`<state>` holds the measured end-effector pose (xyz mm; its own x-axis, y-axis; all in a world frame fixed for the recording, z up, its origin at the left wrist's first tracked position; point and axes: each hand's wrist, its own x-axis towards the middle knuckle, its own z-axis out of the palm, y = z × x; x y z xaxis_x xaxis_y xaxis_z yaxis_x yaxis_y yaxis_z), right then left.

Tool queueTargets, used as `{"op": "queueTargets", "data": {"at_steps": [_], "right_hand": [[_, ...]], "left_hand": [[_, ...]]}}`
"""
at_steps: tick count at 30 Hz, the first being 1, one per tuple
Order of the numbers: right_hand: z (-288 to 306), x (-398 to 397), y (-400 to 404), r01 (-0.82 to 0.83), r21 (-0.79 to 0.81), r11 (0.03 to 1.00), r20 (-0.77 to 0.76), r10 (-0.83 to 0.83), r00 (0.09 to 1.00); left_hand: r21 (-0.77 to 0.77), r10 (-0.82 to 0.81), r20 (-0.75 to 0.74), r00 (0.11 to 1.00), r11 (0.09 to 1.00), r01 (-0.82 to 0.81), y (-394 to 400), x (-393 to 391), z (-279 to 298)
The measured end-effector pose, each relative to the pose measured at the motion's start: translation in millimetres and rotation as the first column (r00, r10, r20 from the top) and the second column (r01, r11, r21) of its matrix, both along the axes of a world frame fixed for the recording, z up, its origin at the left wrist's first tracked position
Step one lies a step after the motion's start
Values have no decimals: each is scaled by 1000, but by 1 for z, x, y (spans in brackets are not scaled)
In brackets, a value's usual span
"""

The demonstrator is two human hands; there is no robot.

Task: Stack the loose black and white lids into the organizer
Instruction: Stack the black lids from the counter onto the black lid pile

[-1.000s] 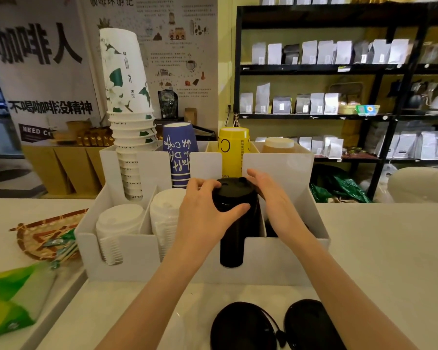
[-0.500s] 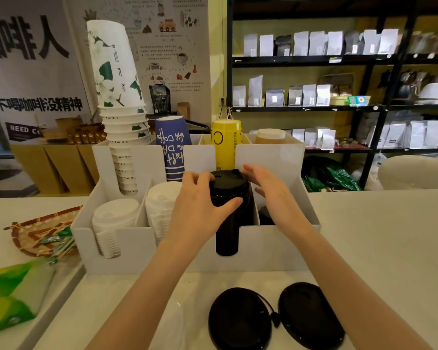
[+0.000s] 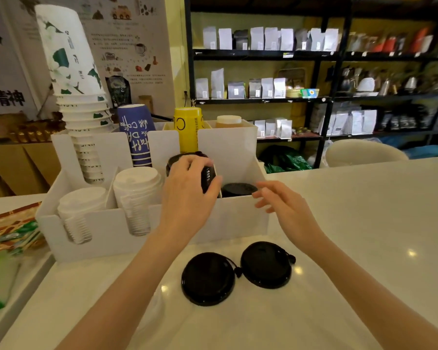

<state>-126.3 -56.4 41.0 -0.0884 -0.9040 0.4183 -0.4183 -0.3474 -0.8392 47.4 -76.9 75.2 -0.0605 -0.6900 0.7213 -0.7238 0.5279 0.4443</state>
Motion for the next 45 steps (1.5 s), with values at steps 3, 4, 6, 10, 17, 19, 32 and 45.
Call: {"op": "queueTargets", "data": {"at_steps": [3,4,6,10,17,19,32,45], "right_hand": [[-14,-13,20,50,69,996,-54,-46,998],[-19,-17,25,61,93,994,-71,-55,996],[-30,-23,36,76,137,988,-105,-62,993],[-52,-28,53,135,199,971,-160,-104,982],[-64,-31,66,183,174,968,-246,-138,959],[-65,-31,66,181,167,969,-269,-132,954],[-67,-30,63,188,135,973,-118,-173,978],[-9,-15,46,251,-122,960,1,-253,967]], "left_hand": [[41,-136,26,990,990,135,7,-9,-14],[92,-183,26,983,979,180,9,-12,-20],[215,-251,35,967,947,238,11,-19,-33],[452,-362,96,927,846,284,17,-34,-55],[689,-467,289,836,708,157,25,-44,-73],[697,-489,281,826,695,174,27,-45,-76],[549,-404,267,875,810,207,25,-48,-87],[260,-313,-88,946,909,325,28,-30,-29]]}}
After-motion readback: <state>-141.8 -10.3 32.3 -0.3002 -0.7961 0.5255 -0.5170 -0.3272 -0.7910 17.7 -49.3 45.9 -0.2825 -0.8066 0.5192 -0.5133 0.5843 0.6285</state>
